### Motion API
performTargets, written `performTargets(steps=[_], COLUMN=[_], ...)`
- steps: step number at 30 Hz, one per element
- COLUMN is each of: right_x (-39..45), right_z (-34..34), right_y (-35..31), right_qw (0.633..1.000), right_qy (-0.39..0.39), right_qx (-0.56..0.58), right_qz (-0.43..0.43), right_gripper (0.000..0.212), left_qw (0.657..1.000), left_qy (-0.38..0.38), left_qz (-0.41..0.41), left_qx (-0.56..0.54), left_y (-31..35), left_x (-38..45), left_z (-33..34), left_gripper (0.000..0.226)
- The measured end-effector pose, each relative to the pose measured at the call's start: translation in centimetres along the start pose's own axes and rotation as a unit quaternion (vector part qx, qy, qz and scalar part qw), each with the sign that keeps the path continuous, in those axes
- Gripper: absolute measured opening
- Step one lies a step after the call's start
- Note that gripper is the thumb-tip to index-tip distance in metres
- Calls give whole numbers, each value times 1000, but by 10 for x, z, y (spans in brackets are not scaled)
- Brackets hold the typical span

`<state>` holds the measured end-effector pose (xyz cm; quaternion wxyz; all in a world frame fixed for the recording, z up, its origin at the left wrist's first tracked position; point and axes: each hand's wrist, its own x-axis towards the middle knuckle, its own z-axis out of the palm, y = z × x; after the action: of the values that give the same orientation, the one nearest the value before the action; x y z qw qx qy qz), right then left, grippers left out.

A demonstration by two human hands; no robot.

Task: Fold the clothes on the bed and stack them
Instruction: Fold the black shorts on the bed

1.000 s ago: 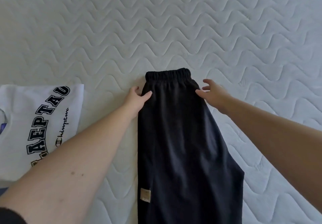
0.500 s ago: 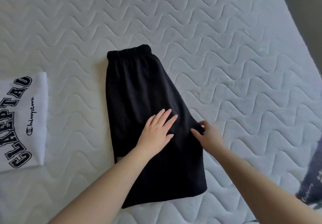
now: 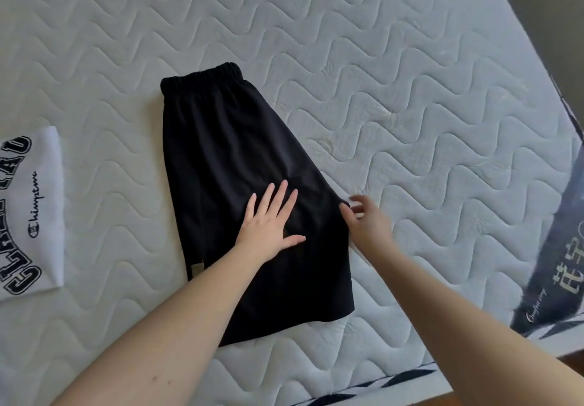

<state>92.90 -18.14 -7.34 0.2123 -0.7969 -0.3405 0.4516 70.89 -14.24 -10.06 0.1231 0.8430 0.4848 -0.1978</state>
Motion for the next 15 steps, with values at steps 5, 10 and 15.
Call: performTargets(steps=[5, 10, 15], right_x=[20, 25, -17], right_z=[13, 6, 4], right_y=[-22, -12, 9], right_qw=[996, 1000, 998], right_qy=[-43, 9, -31], right_qx=[-66, -30, 35], right_qz=[-47, -6, 38], right_gripper=[38, 7, 28], left_qw=[999, 999, 997], left_qy=[18, 9, 58], left_qz=[-20, -37, -24], left_qx=[-21, -16, -47], left_y=[4, 3, 9], left_x=[-12, -38, -76], left_z=[6, 18, 31], left_gripper=[92, 89, 85])
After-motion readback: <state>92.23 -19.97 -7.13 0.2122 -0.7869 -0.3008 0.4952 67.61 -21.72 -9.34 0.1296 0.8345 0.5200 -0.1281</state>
